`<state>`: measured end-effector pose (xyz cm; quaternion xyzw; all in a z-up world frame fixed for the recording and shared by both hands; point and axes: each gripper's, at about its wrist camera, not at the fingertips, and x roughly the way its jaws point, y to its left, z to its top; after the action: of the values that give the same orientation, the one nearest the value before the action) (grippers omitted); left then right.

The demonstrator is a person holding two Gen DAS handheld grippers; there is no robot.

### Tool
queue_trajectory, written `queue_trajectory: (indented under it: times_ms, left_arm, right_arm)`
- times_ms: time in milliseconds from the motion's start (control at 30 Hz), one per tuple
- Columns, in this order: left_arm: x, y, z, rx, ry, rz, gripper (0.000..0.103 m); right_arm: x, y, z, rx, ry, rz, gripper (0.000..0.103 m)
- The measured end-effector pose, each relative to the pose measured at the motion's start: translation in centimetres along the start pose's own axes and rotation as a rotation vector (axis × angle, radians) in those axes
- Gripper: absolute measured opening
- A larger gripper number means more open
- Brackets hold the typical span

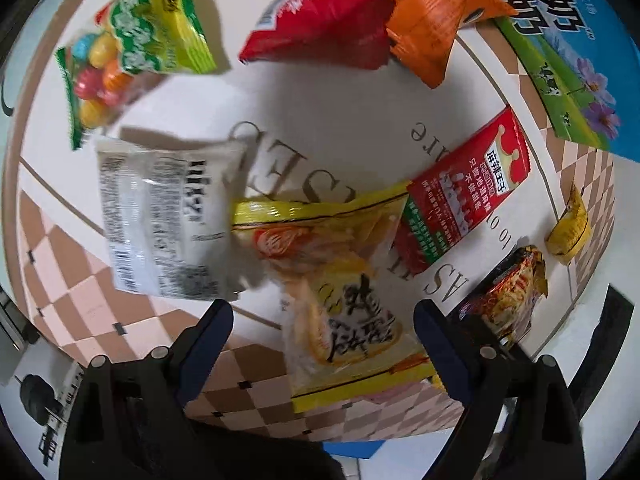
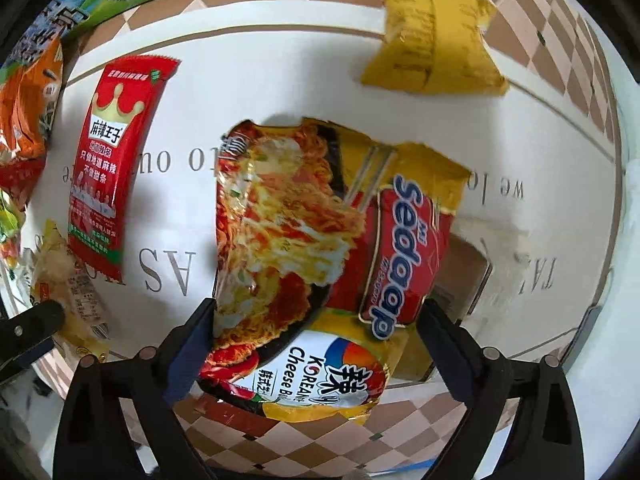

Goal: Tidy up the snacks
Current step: 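Grasp the Sedaap noodle pack with the right tool while the left tool grasps the yellow cracker bag, then carry both packs into the cardboard box and open both tools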

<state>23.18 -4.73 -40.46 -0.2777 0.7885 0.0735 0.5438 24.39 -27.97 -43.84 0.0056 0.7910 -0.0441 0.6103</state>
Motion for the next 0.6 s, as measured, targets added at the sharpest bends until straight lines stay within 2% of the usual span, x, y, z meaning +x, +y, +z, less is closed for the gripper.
queue_trajectory:
  times_ms: [67, 100, 133, 233, 333, 467, 600]
  left_arm:
    - [1.1, -0.2, -0.3, -0.012, -0.003, -0.006, 0.092]
    - [1.5, -0.2, -0.3, -0.017, -0.008, -0.005, 0.083]
    - [2.1, -0.2, -0.4, -0.018, -0.01, 0.006, 0.066]
    - [3.0, -0.4, -0.2, -0.006, -0.012, 0.033, 0.052]
    - [3.7, -1.1, -1.3, 0.065, -0.064, 0.099, 0.044]
    - [4.0, -2.2, -2.8, 0.156, -0.132, 0.18, 0.042]
    - [4.4, -3.7, -4.6, 0.263, -0.208, 0.28, 0.04]
  right_arm:
    - [-0.1, -0.8, -1.3, 0.026, 0.007, 0.031, 0.099]
    - [0.1, -1.1, -1.7, 0.036, 0.009, 0.042, 0.099]
    - [0.1, -1.0, -2.2, 0.048, 0.011, 0.053, 0.099]
    - [0.5, -1.0, -2.4, 0.107, 0.011, 0.077, 0.099]
    - [1.3, -1.0, -1.0, 0.142, 0.007, 0.07, 0.098]
    - [1.2, -1.2, 0.0, 0.147, -0.007, 0.051, 0.09]
    - [1.0, -1.3, 0.1, 0.147, -0.033, 0.072, 0.088]
